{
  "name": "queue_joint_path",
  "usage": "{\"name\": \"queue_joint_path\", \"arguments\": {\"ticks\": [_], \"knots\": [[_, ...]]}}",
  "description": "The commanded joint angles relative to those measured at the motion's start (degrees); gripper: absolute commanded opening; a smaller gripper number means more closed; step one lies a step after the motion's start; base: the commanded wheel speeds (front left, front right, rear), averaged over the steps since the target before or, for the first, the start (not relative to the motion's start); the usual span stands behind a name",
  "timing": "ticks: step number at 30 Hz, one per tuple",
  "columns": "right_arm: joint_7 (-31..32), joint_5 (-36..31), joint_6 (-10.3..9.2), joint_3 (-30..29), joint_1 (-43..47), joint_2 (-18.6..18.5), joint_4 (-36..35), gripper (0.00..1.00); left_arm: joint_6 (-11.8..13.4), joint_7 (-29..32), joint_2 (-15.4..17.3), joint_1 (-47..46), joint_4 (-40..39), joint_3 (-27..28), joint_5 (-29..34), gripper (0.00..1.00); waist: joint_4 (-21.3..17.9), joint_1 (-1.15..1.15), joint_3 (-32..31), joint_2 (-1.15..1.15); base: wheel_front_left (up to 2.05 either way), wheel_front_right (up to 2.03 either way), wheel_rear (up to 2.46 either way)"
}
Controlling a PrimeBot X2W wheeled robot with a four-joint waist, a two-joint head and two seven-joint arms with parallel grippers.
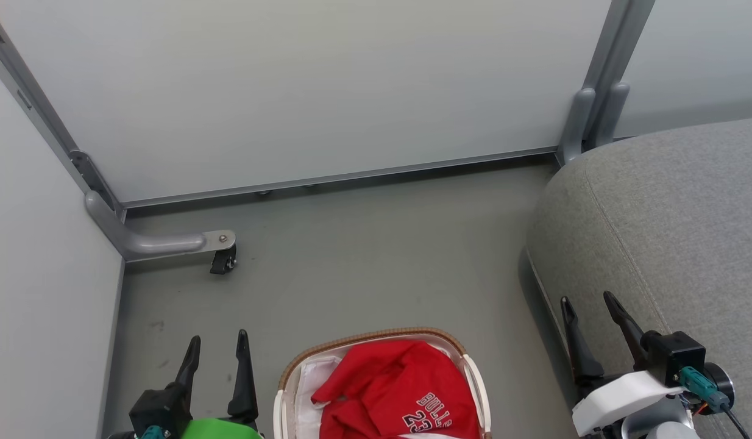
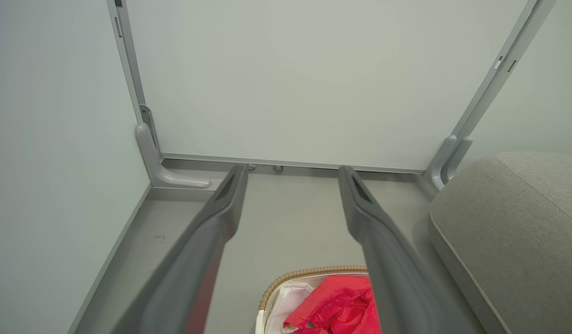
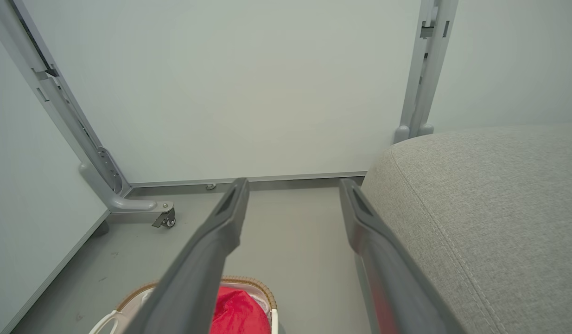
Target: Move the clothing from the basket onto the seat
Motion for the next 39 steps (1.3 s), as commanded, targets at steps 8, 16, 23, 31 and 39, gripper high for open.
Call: {"name": "queue_joint_path", "arguments": {"ticks": [8,16,23,31,39], "knots": [[-0.26,-0.45,0.02,0.19,-0.55,-0.33,-0.42,1.00,-0.28,-0.04,0.35,-0.76,0.32,-1.90,0.28,1.00,-0.98,0.00,1.32,0.00,0.00,0.00,0.00],[-0.25,-1.02,0.01,0.30,-3.17,-0.33,-1.71,1.00,-0.35,-0.01,0.34,-4.83,2.95,-5.84,0.22,1.00,-3.29,0.00,7.65,0.00,0.00,0.00,0.00],[-0.20,-1.22,0.01,0.95,-6.70,-0.30,-3.11,1.00,-0.37,-0.01,0.36,-10.91,12.76,-8.74,1.80,1.00,-5.00,0.00,16.21,0.00,0.00,0.00,0.00],[-0.20,-1.24,0.01,2.54,-11.52,-0.29,-4.41,1.00,-1.64,-0.01,0.35,-19.27,28.29,-12.27,1.05,1.00,-6.23,0.00,26.44,0.00,0.00,0.00,0.00],[-0.20,-1.03,0.01,3.82,-14.79,-0.29,-5.45,1.00,-2.30,-0.01,0.36,-26.75,38.94,-16.19,0.29,1.00,-6.76,0.00,33.49,0.00,0.00,0.00,0.00]]}}
